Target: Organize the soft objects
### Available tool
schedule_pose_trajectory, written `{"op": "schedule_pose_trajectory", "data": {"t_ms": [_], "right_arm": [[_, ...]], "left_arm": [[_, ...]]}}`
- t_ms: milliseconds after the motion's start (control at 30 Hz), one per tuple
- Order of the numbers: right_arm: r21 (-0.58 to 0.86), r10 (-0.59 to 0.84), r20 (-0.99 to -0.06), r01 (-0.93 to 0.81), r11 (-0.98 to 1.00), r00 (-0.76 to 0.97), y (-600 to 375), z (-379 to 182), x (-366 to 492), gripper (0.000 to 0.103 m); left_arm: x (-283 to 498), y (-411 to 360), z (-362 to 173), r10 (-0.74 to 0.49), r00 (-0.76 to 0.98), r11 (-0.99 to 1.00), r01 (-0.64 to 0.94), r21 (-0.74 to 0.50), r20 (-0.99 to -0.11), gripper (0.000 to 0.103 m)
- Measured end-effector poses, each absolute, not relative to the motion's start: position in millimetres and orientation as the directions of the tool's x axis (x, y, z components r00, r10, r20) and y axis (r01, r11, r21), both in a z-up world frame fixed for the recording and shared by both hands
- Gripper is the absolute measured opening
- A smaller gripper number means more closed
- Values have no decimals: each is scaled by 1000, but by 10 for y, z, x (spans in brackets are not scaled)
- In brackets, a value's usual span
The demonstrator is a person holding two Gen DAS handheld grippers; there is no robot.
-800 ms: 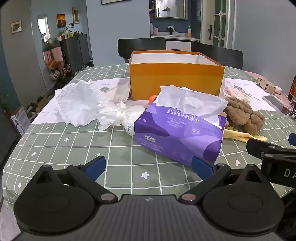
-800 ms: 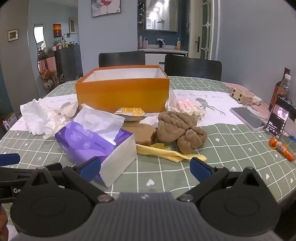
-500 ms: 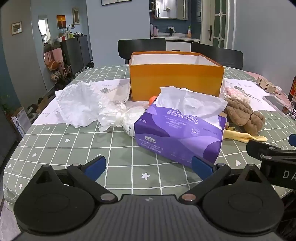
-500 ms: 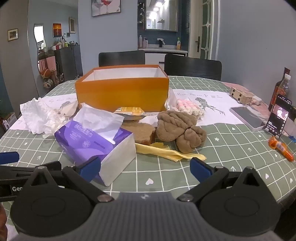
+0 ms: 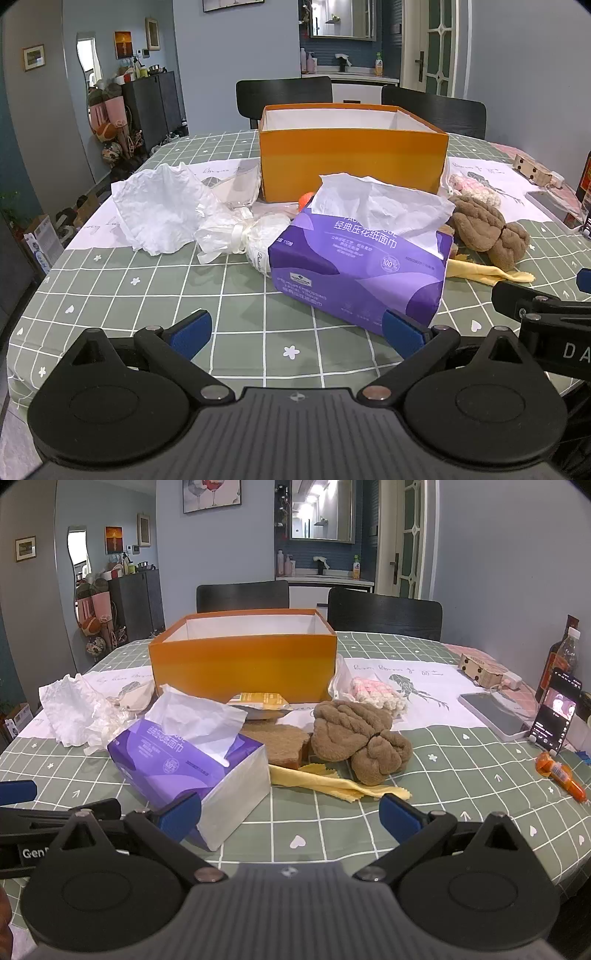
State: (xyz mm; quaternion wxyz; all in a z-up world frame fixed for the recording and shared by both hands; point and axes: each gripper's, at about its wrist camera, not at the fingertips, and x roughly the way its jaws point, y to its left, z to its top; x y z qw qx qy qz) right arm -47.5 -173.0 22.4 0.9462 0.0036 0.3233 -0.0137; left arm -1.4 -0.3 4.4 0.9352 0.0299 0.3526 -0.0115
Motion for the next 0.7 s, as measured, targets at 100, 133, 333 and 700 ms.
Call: {"op": "schedule_pose_trajectory", "data": {"t_ms": [100, 133, 333, 700], "right_arm": [[-4, -25, -611, 28, 1000, 791, -1735, 223, -481, 101], [-3, -23, -611, 28, 1000, 791, -1740, 221, -478, 101], [-5, -26, -613, 28, 1000, 790, -1740, 217, -484, 101], [-9, -30, -612, 30, 999, 790, -1706, 219, -468, 101]], "left_arm": [[-14, -5, 43, -1, 751, 998, 44, 48, -660, 103], [-15, -7, 45, -1, 751, 998, 44, 48, -660, 103], [-15, 5, 27, 0, 753, 998, 43, 49, -658, 103], [-21, 4, 25, 3, 752, 998, 42, 51, -660, 103]]}}
